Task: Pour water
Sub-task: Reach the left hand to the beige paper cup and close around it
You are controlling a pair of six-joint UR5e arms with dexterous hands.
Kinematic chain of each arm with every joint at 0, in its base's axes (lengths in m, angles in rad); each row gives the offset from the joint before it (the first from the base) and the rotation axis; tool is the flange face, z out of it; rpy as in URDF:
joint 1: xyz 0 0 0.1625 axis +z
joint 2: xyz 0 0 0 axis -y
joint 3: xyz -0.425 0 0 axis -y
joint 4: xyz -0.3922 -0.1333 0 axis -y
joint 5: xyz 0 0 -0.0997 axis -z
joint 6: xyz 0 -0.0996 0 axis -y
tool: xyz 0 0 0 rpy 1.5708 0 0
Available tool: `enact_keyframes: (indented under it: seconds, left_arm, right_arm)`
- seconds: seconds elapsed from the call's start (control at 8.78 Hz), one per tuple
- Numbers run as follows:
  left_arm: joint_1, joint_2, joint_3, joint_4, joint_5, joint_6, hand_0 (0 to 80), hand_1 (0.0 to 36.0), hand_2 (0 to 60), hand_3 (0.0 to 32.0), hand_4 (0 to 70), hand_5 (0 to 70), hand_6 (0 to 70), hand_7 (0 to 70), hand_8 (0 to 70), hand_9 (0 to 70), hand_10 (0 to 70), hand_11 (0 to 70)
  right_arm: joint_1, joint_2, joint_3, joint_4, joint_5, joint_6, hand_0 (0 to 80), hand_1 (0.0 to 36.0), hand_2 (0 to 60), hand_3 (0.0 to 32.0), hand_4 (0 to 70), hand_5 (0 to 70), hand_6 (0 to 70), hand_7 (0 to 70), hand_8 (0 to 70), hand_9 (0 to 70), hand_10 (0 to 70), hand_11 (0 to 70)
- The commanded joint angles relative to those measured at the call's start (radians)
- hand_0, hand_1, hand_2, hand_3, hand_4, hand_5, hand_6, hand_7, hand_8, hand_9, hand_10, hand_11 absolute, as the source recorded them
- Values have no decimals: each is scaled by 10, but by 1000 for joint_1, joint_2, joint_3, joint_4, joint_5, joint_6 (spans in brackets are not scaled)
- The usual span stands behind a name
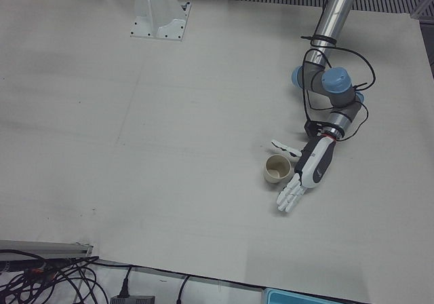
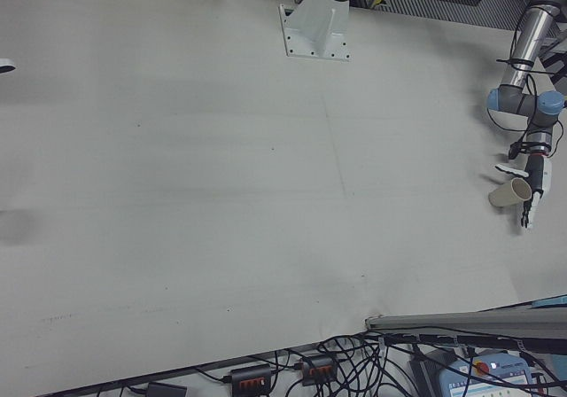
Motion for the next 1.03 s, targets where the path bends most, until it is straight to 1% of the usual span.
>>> enact_keyframes:
  seconds: [0.0, 0.34, 0.46, 0.68, 0.8, 0.91]
  left_arm:
    - [2, -18, 0, 14, -1, 8, 486, 104, 0, 0, 136, 0, 41, 73, 22, 39, 35, 66]
    - [8, -18, -1, 14, -1, 6, 490, 110, 4, 0, 154, 0, 42, 68, 19, 35, 35, 67]
    - [8, -18, -3, 14, -2, 6, 493, 112, 6, 0, 172, 32, 39, 61, 17, 33, 36, 68]
    - [8, -18, -11, 19, -14, 6, 492, 120, 47, 0, 213, 196, 32, 45, 11, 26, 36, 66]
    - [8, -24, -12, 26, -23, 6, 492, 122, 61, 0, 231, 303, 33, 43, 11, 25, 37, 67]
    - [8, -24, -12, 26, -25, 6, 495, 122, 62, 0, 253, 382, 37, 44, 15, 31, 38, 67]
  right_arm:
    - [0, 0, -12, 0, 2, 0, 497, 159, 12, 0, 0, 73, 8, 46, 13, 41, 0, 20]
    - [0, 0, -27, 2, 2, 2, 493, 158, 13, 0, 0, 64, 3, 35, 11, 37, 1, 21]
    - [2, 0, -29, 2, 2, 2, 493, 157, 13, 0, 0, 63, 2, 34, 11, 37, 2, 21]
    - [2, 0, -30, 2, 2, 2, 496, 160, 11, 0, 0, 61, 0, 28, 10, 36, 1, 21]
    - [2, 0, -39, 2, 0, 3, 496, 161, 12, 0, 0, 58, 0, 25, 9, 35, 1, 22]
    - [2, 0, -44, 3, 0, 3, 497, 161, 10, 0, 0, 56, 0, 25, 9, 35, 2, 22]
